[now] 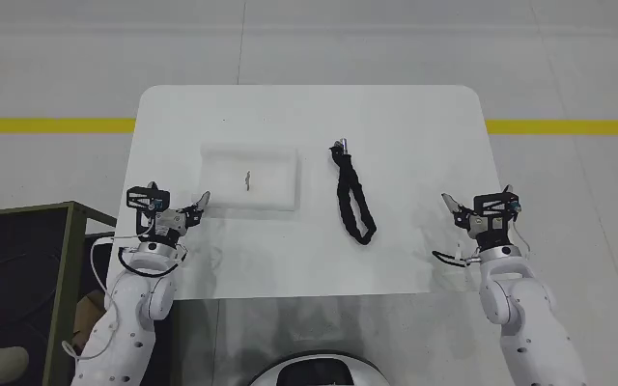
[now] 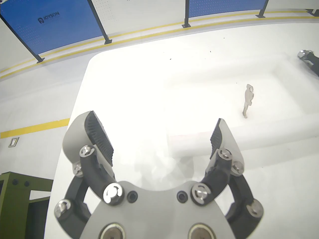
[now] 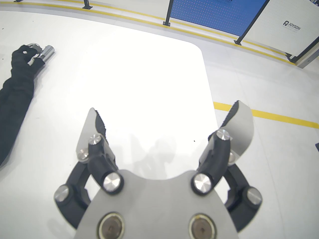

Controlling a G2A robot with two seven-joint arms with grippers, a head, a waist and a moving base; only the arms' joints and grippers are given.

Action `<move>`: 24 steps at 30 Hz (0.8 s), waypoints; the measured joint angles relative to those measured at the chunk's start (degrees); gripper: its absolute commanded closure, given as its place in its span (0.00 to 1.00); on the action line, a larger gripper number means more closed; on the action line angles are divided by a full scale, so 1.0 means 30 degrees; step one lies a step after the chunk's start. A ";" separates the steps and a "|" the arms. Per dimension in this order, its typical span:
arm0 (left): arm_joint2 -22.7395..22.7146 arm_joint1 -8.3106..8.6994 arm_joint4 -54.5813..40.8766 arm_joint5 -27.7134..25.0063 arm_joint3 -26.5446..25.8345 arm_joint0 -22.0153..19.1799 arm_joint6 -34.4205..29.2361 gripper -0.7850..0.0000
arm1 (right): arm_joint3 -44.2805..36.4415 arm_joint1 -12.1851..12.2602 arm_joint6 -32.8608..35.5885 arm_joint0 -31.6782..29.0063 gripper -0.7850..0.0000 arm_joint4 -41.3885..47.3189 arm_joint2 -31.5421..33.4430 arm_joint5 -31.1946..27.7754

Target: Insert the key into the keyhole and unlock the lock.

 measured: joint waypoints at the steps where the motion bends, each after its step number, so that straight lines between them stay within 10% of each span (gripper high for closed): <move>1: -0.0007 -0.0002 -0.0019 -0.0003 -0.0012 -0.0016 -0.0016 0.00 | 0.0000 0.0000 0.0000 0.0000 0.00 0.0000 0.0000 0.0000; 8: -0.0489 0.0005 -0.4079 -0.0914 -0.1223 -0.3672 -0.6203 0.00 | 0.0000 0.0000 0.0000 0.0000 0.00 0.0000 0.0000 0.0000; 16: 0.2212 -0.0090 -1.0274 0.0080 0.2932 -1.3566 -1.9898 0.00 | 0.0000 0.0000 0.0000 0.0000 0.00 0.0000 0.0000 0.0000; 20: 0.4298 -0.0313 -1.0687 0.0260 0.4886 -1.6163 -2.2527 0.00 | 0.0000 0.0000 0.0000 0.0000 0.00 0.0000 0.0000 0.0000; 24: 0.4532 -0.0322 -1.0746 0.0547 0.4702 -1.5938 -2.2402 0.00 | 0.0000 0.0000 0.0000 0.0000 0.00 0.0000 0.0000 0.0000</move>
